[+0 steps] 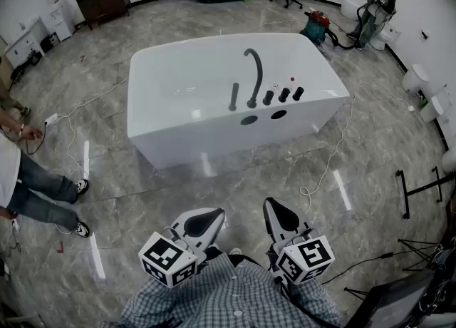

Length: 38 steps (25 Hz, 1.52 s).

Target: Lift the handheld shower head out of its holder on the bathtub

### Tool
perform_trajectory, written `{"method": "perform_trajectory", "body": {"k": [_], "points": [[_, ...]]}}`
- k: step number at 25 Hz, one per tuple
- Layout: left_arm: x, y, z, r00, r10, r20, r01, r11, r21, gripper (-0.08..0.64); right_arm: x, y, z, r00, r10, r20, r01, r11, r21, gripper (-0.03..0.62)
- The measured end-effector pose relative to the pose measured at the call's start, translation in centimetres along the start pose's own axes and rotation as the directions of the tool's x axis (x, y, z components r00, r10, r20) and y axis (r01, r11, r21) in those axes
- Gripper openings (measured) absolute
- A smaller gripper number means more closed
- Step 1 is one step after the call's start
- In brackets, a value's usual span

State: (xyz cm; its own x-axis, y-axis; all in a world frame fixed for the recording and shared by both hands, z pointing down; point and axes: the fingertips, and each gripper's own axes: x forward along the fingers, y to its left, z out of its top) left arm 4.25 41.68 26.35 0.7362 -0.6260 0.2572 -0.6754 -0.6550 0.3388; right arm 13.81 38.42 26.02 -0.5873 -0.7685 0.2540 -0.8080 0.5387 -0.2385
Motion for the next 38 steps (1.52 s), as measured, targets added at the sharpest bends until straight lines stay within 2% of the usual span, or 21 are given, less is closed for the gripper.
{"method": "perform_trajectory", "body": {"k": [20,29,38], "points": [[-0.6,-0.3,-0.3,1.0,0.011,0.006,-0.011,1.0,0.0,0.006,-0.3,0.1,-0.3,1.0,-0.008,0.009,0.008,1.0,0.023,0.017],[0.2,-0.8,-0.3,0.999,0.04,0.013,-0.04,0.999,-0.011,0.006,-1.5,-2.6,-0.2,0.999,-0.044,0.017,0.043,0.998,0.054,0.018],[0.7,-2.3,-0.7,0.996,0.091,0.023,-0.091,0.995,-0.029,0.006,-3.7,-4.8,-0.9,0.999,-0.046,0.007,0.045,0.996,0.076,0.018]]}}
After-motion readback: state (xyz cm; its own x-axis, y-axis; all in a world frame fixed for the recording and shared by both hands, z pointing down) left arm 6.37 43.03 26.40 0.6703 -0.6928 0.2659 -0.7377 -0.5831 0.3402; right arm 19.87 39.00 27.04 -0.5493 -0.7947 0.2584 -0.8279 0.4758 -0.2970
